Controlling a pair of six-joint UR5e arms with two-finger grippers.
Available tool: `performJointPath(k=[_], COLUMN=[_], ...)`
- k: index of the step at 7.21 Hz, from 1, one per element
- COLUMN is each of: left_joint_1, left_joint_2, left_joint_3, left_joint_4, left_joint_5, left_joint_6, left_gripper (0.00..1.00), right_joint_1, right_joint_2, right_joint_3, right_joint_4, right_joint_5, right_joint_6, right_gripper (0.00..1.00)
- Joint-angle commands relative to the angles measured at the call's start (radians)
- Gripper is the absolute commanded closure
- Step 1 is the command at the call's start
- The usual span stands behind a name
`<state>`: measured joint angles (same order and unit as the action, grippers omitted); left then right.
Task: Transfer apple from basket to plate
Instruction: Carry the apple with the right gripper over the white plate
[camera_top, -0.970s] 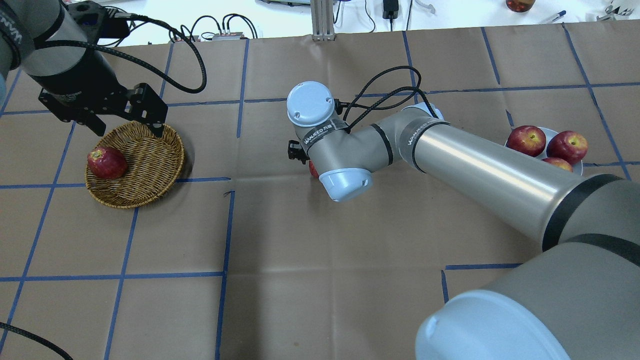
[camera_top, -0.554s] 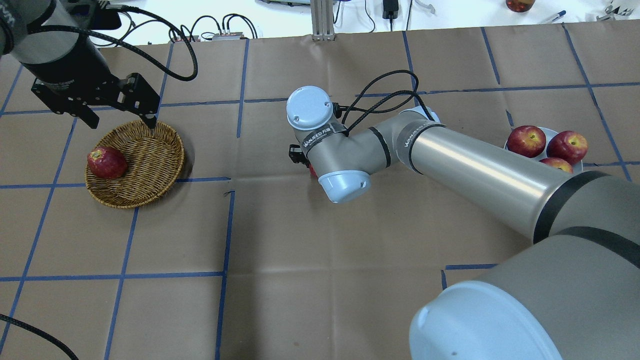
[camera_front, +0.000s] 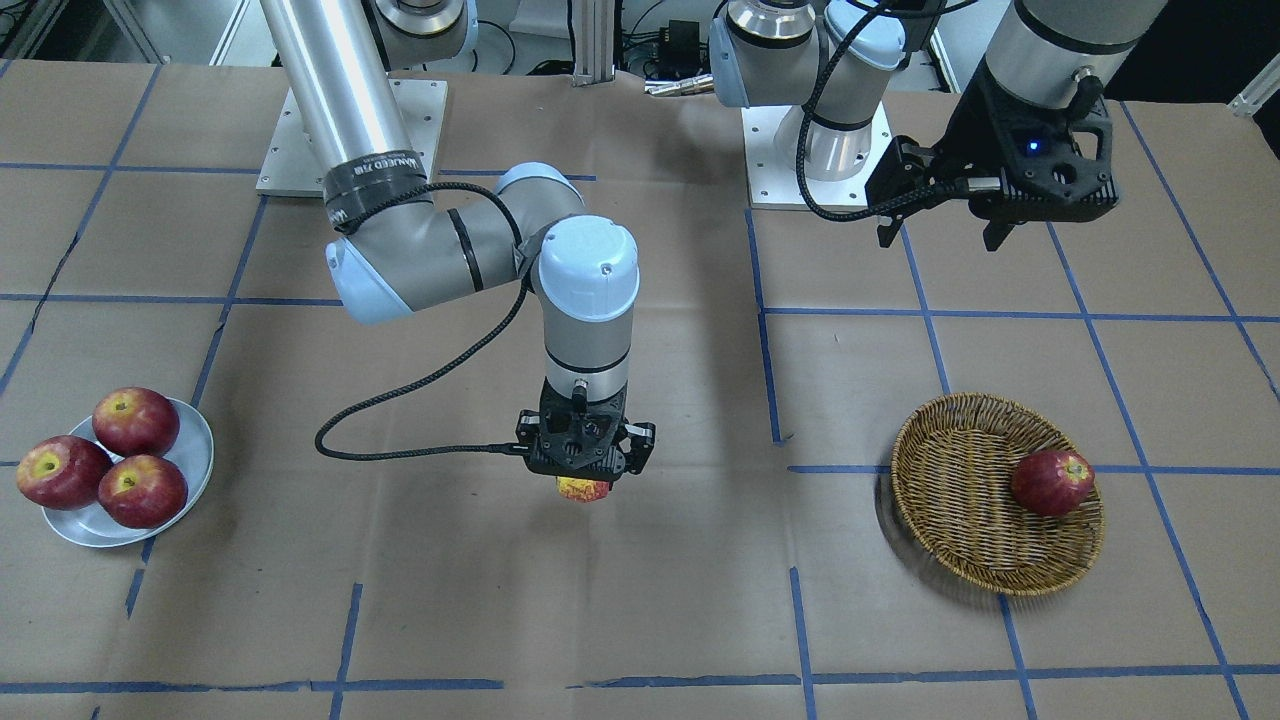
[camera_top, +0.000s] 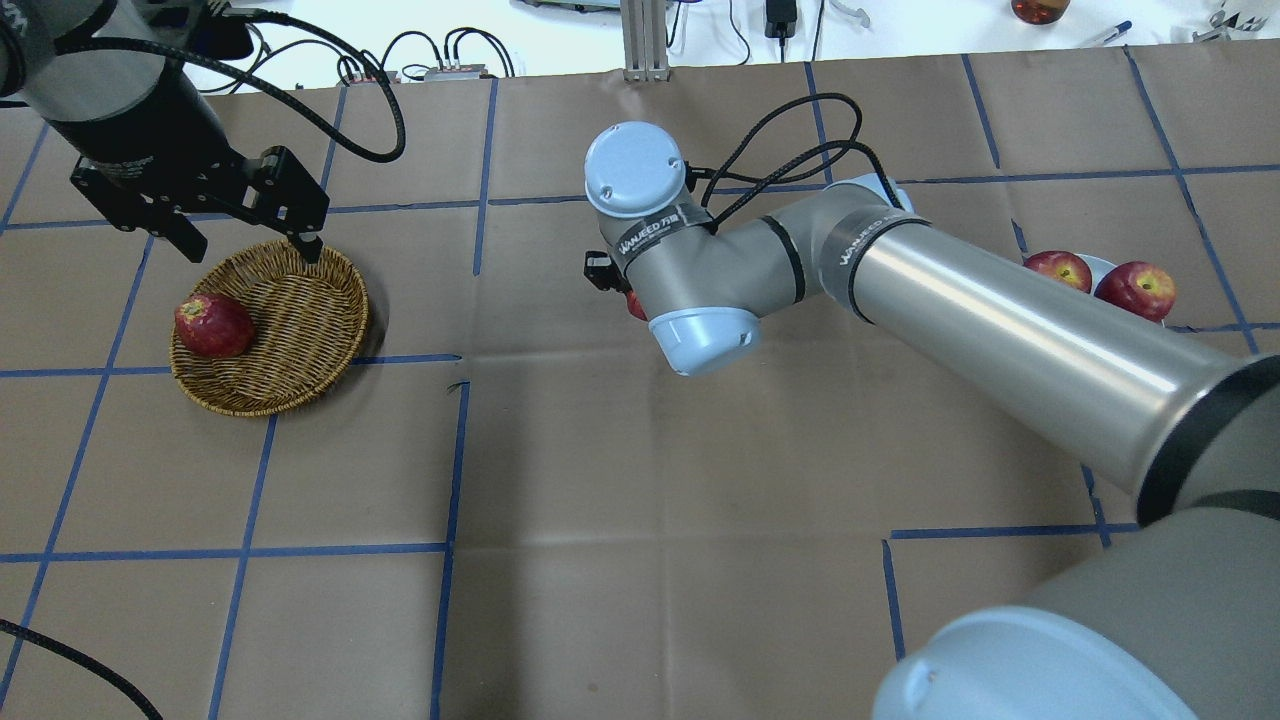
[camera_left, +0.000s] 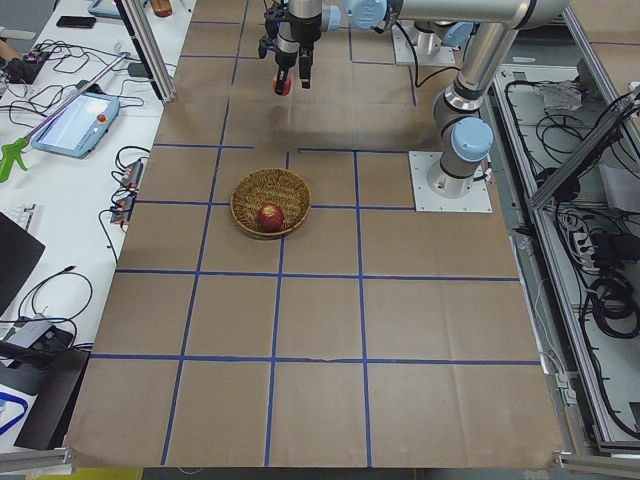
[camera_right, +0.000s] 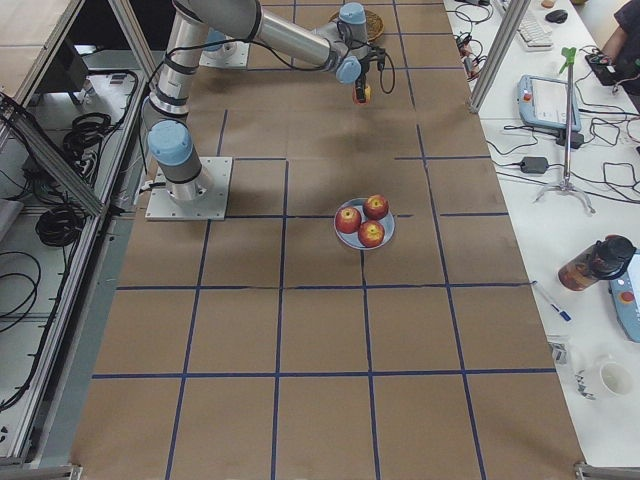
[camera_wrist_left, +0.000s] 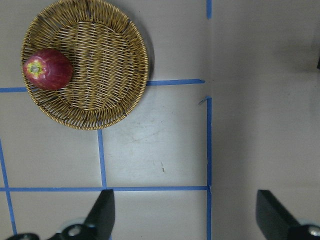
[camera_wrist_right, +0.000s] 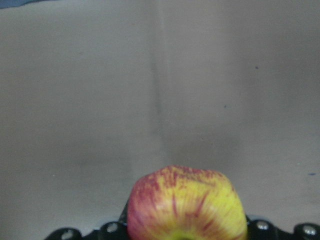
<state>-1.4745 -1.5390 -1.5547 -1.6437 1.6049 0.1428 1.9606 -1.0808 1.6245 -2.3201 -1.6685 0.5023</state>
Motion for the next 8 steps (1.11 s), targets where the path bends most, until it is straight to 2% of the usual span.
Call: performJointPath(k=[1, 2, 3, 5, 7, 8], left_joint_1=[-0.021, -0.026, -0.026, -0.026, -0.026, -0.026], left_joint_2=[-0.01, -0.01, -0.01, -0.009, -0.009, -0.009], left_joint_3=[-0.005, -0.005, -0.004, -0.001, -0.001, -0.007], left_joint_4=[0.001, 0.001, 0.001, 0.007, 0.007, 0.01], left_joint_5=[0.001, 0.0, 0.009, 0.01, 0.013, 0.013], left_joint_6=[0.0, -0.002, -0.002, -0.005, -0.003, -0.003], left_gripper=[0.01, 0.01, 0.01, 0.01, 0.01, 0.01], right_joint_1=[-0.137, -0.24, -0.372, -0.591, -0.789, -0.875], right_joint_2=[-0.173, -0.241, -0.29, -0.33, -0.321, -0.311], right_joint_3=[-0.005, 0.0, 0.012, 0.04, 0.054, 0.076], right_joint_4=[0.213, 0.308, 0.367, 0.38, 0.375, 0.364], right_joint_5=[0.021, 0.071, 0.082, 0.084, 0.09, 0.13], right_joint_6=[-0.146, -0.26, -0.46, -0.811, -1.114, -1.225], right_gripper=[0.54, 0.54, 0.54, 0.54, 0.54, 0.54])
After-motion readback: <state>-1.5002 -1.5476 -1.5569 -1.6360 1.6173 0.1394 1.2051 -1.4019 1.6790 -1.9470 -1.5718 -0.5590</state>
